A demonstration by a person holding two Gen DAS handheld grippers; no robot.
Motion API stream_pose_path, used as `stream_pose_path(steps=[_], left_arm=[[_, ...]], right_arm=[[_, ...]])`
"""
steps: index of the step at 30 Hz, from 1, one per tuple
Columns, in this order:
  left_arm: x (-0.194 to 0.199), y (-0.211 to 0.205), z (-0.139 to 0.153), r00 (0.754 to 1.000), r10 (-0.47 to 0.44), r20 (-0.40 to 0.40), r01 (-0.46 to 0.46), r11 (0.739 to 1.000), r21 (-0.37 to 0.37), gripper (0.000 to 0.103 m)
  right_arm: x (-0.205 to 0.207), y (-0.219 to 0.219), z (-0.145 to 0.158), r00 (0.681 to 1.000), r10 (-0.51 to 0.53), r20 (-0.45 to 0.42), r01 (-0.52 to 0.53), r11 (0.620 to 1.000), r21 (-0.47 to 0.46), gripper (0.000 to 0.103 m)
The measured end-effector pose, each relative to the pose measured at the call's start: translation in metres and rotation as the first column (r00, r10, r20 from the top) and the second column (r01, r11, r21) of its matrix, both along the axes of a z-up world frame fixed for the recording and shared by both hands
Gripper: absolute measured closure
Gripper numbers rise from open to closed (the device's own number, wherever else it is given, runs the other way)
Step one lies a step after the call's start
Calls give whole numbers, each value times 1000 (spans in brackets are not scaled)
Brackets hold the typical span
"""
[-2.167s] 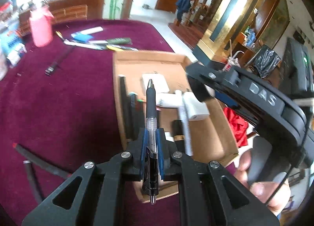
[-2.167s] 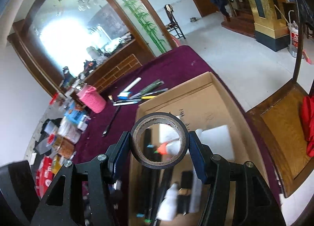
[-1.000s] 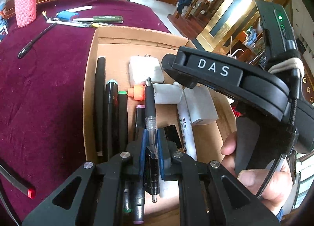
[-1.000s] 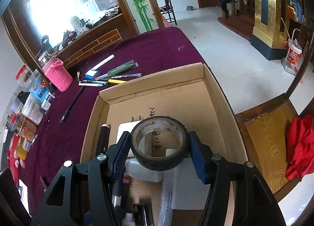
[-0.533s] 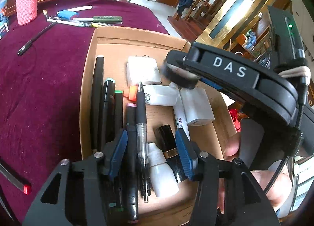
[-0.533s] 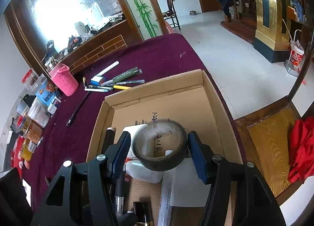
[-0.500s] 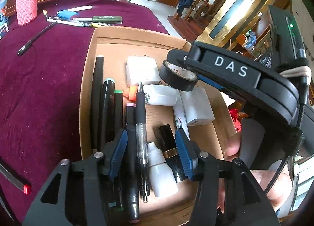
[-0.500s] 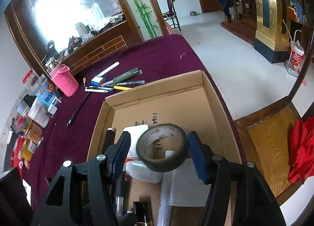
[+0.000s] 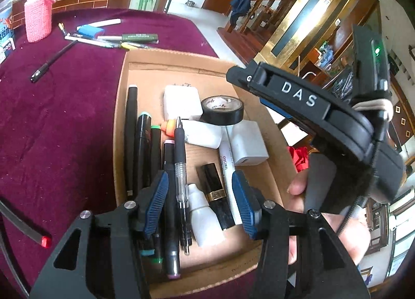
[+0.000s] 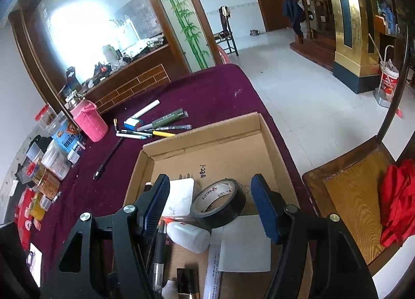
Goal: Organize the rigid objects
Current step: 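Carry the tape roll and pen into the tray and open both tools, then grasp a black marker with the left tool while the right grasps a red-capped black marker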
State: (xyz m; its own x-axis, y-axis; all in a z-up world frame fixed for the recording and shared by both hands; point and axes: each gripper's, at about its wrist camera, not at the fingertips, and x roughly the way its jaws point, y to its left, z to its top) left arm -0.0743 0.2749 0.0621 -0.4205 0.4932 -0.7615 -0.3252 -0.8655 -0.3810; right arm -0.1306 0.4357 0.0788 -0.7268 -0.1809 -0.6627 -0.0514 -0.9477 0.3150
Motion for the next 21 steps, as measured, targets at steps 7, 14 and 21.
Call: stream_pose_path(steps=[7,14,21], left_arm=[[8,-16,16,1000,18,-24,-17,1000,26,54],[20,-42,20,999,42,-27,-42,999,16,54],[57,-108,28,994,94,-53,-94,996,7,54]], right_arm=[[5,-3,5,999,17,-31,-17,1000,-2,43],[10,-17,10,996,59,-62,-56,998,40,43],[26,-46,23,976,163,-144,-150,984,98,43]])
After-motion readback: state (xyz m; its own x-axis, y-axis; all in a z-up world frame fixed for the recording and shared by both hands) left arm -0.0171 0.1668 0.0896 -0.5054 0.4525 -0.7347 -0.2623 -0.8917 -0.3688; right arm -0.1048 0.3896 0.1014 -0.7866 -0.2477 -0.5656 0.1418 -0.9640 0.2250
